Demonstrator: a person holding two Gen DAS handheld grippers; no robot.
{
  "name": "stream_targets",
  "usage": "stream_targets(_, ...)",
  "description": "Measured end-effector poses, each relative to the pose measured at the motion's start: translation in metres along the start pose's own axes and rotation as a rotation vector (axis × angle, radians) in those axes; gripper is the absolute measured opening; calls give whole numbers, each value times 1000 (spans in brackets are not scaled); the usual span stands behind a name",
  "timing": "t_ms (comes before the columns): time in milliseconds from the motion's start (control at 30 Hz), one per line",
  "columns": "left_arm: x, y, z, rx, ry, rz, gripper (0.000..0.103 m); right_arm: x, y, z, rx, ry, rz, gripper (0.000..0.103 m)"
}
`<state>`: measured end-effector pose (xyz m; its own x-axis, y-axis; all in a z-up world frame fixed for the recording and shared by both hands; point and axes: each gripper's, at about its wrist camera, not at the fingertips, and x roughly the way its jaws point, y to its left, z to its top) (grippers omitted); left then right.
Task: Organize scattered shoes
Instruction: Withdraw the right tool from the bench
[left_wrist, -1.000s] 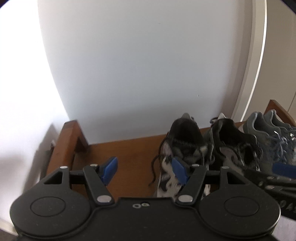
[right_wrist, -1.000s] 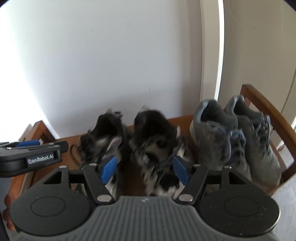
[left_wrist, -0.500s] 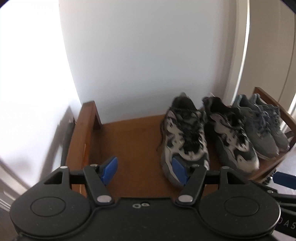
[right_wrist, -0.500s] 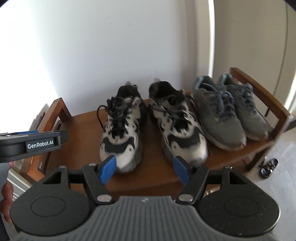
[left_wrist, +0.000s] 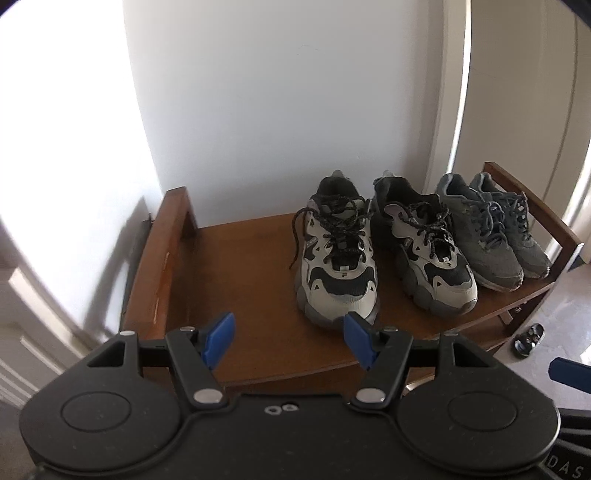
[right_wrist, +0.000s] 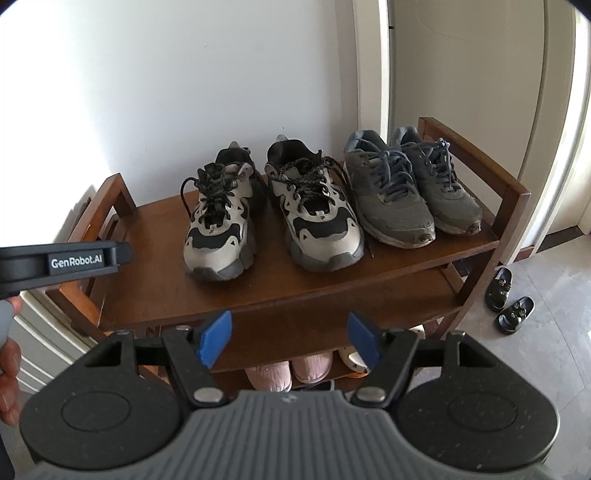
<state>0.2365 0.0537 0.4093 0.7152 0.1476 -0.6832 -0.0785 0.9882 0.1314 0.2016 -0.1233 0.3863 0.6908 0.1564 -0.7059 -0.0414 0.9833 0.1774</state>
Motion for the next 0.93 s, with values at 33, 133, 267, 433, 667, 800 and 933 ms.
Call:
stream_targets(33, -2, -3, -2, -9, 2, 13, 65, -2, -5, -1, -6, -1, 8, 73)
stream_targets(133, -11, -18, -9, -40, 0, 41, 65, -10, -20, -5, -22, 5, 17, 73)
stream_targets(267, -27, -55, -19, -55, -1, 36, 65, -28, -58, -12, -27, -2, 12, 73)
stream_targets(433, -42, -94, -28, -27, -1, 24, 66, -43, -105, -18, -12, -1, 4, 73)
stream_targets(667, -60, -139, -34, -26, -13, 4, 66, -58, -146, -21, -12, -20, 15, 74)
stream_targets(800, -62, -160, -36, -5, -13, 4, 66, -58, -161, -23, -10, -18, 24, 74)
stream_targets(933, -59, -176, -40, 15, 17, 0, 66, -57, -175, -23, -3, -15, 31, 74)
